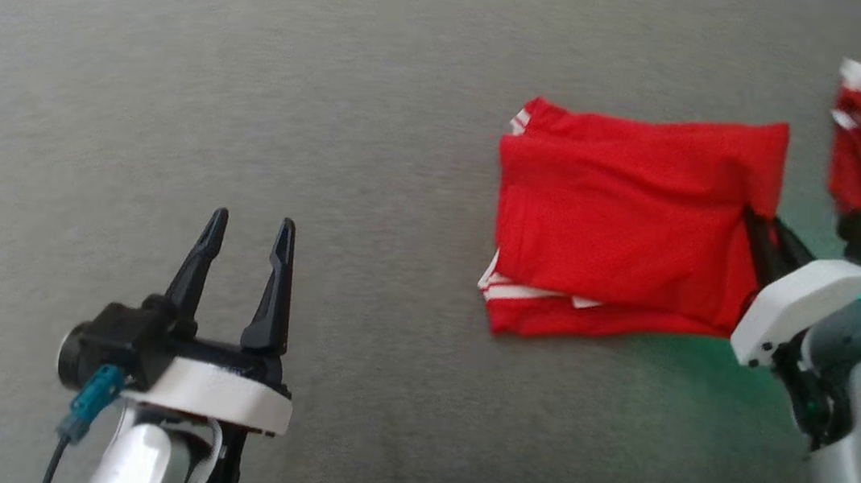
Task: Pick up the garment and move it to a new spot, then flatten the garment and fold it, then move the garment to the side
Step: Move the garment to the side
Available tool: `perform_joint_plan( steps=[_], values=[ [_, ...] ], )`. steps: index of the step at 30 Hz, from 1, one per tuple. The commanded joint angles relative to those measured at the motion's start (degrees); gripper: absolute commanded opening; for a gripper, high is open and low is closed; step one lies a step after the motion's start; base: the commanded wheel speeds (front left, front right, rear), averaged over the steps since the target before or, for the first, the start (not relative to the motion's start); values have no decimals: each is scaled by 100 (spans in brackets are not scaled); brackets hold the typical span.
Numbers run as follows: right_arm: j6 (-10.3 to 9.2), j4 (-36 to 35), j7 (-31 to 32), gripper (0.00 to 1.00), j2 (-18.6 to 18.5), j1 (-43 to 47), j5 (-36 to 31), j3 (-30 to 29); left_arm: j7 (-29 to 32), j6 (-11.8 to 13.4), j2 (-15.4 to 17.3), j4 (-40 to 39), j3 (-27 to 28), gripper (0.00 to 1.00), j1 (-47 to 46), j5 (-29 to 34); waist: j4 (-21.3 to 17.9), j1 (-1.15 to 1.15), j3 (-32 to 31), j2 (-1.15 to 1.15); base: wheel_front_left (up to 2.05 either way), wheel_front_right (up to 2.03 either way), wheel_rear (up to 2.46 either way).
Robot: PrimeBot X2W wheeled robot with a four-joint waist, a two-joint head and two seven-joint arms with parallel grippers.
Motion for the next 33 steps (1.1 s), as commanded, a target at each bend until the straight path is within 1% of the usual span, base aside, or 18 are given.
perform_joint_plan(
  steps=[1,5,8,11,14,17,21,22,24,29,30,31,33],
  values=[
    [37,-340,30,0,-71,-213,-48,1,-69,-33,-22,-212,162,100,-244,89,-609,0,220,0,0,0,0],
    [37,-545,29,0,-13,-244,-66,-140,-69,-108,-13,-188,188,100,-347,209,-1102,0,386,0,0,0,0],
    [37,-611,-9,0,40,-280,-96,-198,-69,-158,3,-164,199,100,-419,280,-1377,0,482,0,0,0,0],
    [37,-626,-68,0,104,-351,-119,-248,-69,-188,7,-151,224,100,-473,317,-1551,0,541,0,0,0,0],
    [37,-530,-93,0,154,-467,-142,-251,-69,-221,5,-104,220,100,-492,333,-1606,0,548,0,0,0,0],
    [37,-376,-112,0,174,-679,-190,-299,-69,-246,2,-82,199,100,-522,340,-1544,0,549,0,0,0,0],
    [37,-94,-107,0,126,-1049,-280,-431,-69,-235,-3,-101,213,100,-562,337,-1336,0,563,0,0,0,0],
    [37,91,-79,0,76,-1270,-314,-554,-69,-234,-5,-107,209,100,-573,327,-1205,0,574,0,0,0,0],
    [37,277,-66,0,-25,-1522,-417,-686,-69,-227,-8,-129,221,100,-601,311,-1062,0,591,0,0,0,0],
    [37,774,55,0,-382,-2088,-750,-896,-69,-209,-14,-150,210,100,-617,271,-710,0,624,0,0,0,0],
    [37,852,88,0,-478,-2178,-814,-946,-69,-206,-15,-162,200,100,-617,259,-641,0,638,0,0,0,0],
    [37,852,88,0,-478,-2178,-814,-946,-69,-206,-15,-162,200,100,-617,259,-641,0,638,0,0,0,0],
    [37,1005,145,0,-715,-2344,-904,-1057,-69,-197,-17,-181,182,100,-624,247,-513,0,675,0,0,0,0]
  ],
)
